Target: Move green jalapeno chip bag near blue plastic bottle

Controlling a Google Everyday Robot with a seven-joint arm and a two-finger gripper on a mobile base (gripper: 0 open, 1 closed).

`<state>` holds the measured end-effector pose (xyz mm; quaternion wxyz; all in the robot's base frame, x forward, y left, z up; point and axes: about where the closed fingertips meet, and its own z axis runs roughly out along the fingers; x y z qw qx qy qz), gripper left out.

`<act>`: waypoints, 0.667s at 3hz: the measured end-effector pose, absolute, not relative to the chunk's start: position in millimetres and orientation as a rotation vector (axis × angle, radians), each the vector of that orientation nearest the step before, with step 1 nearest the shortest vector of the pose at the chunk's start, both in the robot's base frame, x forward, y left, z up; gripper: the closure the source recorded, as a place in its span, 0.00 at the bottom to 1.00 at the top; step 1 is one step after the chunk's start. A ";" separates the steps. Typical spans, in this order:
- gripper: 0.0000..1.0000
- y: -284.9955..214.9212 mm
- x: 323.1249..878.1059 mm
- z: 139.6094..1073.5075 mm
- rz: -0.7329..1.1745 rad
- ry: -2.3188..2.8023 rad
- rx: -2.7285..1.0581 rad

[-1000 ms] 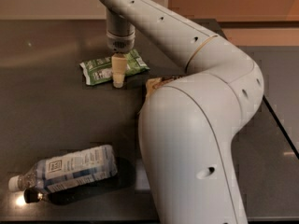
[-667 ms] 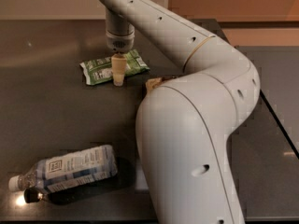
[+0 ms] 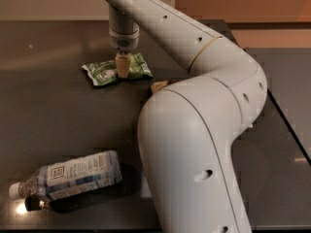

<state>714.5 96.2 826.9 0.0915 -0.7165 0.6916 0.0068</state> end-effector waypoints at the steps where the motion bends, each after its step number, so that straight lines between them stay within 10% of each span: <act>1: 0.91 96.1 714.5 828.9 0.020 2.054 -2.129; 2: 1.00 96.1 714.4 829.4 0.021 2.054 -2.129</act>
Offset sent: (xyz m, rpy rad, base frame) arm -0.0481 -0.0178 0.0208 0.0846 0.0803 0.0562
